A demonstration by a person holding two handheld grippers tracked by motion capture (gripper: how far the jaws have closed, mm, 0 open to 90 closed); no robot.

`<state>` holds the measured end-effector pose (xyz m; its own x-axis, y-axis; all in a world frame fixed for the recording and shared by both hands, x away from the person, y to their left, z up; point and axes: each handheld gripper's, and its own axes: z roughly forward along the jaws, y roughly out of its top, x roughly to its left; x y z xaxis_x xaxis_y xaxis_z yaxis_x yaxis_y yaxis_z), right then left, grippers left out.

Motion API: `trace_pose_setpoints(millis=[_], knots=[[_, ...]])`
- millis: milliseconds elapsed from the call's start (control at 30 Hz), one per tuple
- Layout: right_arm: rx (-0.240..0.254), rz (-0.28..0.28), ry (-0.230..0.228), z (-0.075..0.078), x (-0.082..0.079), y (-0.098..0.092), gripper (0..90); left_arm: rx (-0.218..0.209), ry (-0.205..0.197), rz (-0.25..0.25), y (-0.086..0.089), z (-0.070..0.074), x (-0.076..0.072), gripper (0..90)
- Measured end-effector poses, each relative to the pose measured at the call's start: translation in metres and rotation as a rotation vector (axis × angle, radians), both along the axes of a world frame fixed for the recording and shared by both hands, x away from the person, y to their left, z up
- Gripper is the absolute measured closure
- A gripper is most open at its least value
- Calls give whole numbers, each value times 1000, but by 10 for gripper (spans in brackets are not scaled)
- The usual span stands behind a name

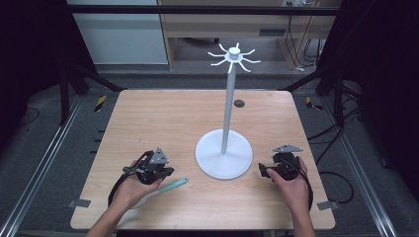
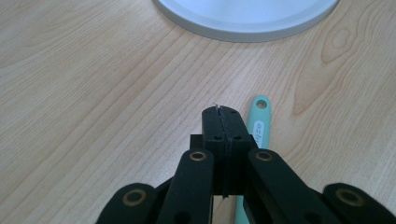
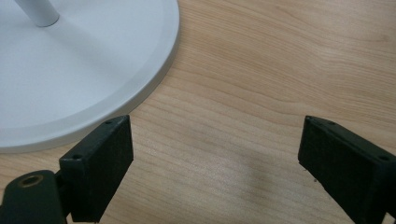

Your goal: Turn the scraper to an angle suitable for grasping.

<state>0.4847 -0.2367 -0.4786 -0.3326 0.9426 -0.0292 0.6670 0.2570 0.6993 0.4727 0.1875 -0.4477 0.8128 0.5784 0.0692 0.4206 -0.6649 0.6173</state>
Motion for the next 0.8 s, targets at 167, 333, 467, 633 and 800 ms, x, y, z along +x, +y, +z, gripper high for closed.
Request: trace_pose_setpoints(millis=[167,333,467,633,800], knots=[[-2,4,-4,1,0,1,107,62,6,-42,-8,13,0,900],[7,9,-3,1,-1,3,107,123,32,-75,-16,20,1,828],[13,12,-7,2,-1,2,107,154,41,-95,-22,26,2,746],[13,11,-5,2,-1,2,107,175,42,-90,-23,27,2,648],[13,12,-9,2,-1,3,107,211,38,-93,-25,24,1,515]])
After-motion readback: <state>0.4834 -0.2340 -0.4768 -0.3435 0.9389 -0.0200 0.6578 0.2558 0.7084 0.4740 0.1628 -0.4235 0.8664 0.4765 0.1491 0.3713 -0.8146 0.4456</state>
